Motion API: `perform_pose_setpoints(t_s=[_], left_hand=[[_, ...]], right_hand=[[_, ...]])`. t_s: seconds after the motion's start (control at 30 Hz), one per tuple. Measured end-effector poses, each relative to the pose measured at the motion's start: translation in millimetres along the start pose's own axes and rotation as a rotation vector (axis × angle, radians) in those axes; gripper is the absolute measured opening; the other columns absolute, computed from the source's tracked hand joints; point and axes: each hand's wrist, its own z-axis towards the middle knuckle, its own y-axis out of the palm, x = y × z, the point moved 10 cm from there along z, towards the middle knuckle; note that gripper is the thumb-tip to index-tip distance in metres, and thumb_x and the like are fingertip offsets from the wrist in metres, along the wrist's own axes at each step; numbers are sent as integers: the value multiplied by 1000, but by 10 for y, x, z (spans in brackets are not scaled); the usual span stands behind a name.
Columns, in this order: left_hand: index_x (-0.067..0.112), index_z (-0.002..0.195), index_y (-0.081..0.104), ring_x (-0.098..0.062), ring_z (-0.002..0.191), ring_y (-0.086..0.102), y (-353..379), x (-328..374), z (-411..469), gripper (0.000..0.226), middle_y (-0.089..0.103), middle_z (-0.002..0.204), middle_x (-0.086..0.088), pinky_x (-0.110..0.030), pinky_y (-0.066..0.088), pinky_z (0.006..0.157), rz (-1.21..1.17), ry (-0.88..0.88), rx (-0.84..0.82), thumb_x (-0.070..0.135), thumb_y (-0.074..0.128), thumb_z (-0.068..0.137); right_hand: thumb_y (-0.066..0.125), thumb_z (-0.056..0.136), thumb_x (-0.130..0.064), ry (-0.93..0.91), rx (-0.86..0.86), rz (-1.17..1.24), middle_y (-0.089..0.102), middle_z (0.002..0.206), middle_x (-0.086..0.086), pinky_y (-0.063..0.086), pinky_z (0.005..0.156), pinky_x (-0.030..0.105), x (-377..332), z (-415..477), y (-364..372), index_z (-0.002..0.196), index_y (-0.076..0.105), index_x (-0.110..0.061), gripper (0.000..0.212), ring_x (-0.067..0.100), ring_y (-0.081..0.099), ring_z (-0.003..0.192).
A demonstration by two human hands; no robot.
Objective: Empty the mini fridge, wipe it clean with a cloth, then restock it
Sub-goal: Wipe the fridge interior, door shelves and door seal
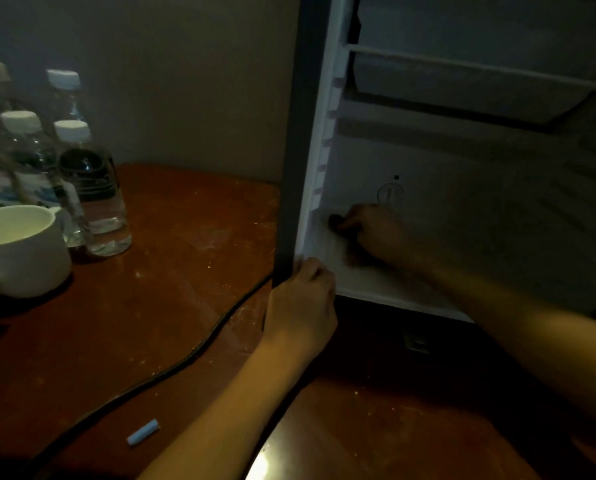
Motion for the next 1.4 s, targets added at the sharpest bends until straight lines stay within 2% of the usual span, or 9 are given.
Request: perform_pose_setpoints(t_s=[0.17, 0.33, 0.53, 0.67, 0.8, 0.9, 1.0, 1.17, 1.4], left_hand=[[8, 66, 59, -26, 52, 58, -23, -5, 19, 11, 60, 80, -8, -22, 34, 47, -25, -11, 14, 5, 51, 72], [5, 73, 61, -26, 59, 59, -30, -6, 9, 10, 57, 93, -10, -26, 39, 51, -36, -24, -13, 1, 57, 80], [9, 84, 63, -27, 71, 60, 7, 3, -6, 19, 57, 100, -8, -32, 45, 55, -57, -36, -53, -8, 59, 75], [12, 130, 58, -31, 117, 56, 56, -29, 15, 50, 58, 132, -10, -38, 47, 94, -22, -106, -110, -7, 51, 84], [10, 130, 59, -22, 135, 44, 67, -20, 19, 47, 53, 140, -7, -25, 26, 110, -40, -102, -128, -7, 50, 87], [16, 126, 63, -19, 129, 49, 22, -6, 28, 42, 58, 135, -3, -26, 34, 107, -41, -119, -118, 1, 47, 91], [15, 109, 68, -25, 99, 64, -88, 9, 31, 31, 69, 106, -5, -34, 48, 81, -29, -136, -55, 2, 48, 88], [14, 87, 59, -26, 68, 60, -80, -24, 31, 23, 58, 72, -2, -28, 31, 56, 2, -153, -56, -6, 52, 81], [11, 106, 60, -28, 87, 63, 17, 53, 16, 34, 65, 100, -8, -26, 35, 60, 20, -102, -136, -8, 56, 78]], right_hand=[[51, 91, -1, 58, -9, -117, 60, 129, 13, 45, 97, 37, 35, 212, 6, 122, 67, -10, 36, 32, 56, 116], [52, 87, 2, -271, 8, -59, 65, 121, 3, 48, 86, 43, -509, -946, -75, 121, 68, -23, 45, 29, 59, 102], [51, 75, 18, -236, -40, 1, 67, 116, 10, 40, 87, 27, -246, -671, -89, 112, 73, -13, 53, 29, 61, 103], [49, 89, 7, 13, -21, -15, 61, 125, 9, 40, 90, 24, 244, 81, 9, 118, 70, -12, 41, 28, 57, 114], [49, 90, 3, -22, 29, -119, 61, 127, 10, 38, 90, 24, 57, -12, -25, 123, 67, -13, 41, 30, 56, 115], [52, 82, 11, -195, 27, -91, 65, 121, 7, 36, 87, 21, -310, -724, -90, 118, 70, -15, 48, 28, 59, 106], [56, 82, 8, -319, 36, -103, 66, 117, -1, 48, 77, 37, -562, -1294, -204, 116, 71, -25, 50, 26, 58, 93], [48, 83, 11, -172, -58, -90, 64, 122, 5, 36, 87, 23, -303, -603, -73, 119, 69, -18, 50, 27, 56, 109], [48, 83, 12, -48, -2, -65, 63, 124, 11, 39, 94, 21, -103, -220, -38, 120, 68, -10, 47, 30, 58, 113]])
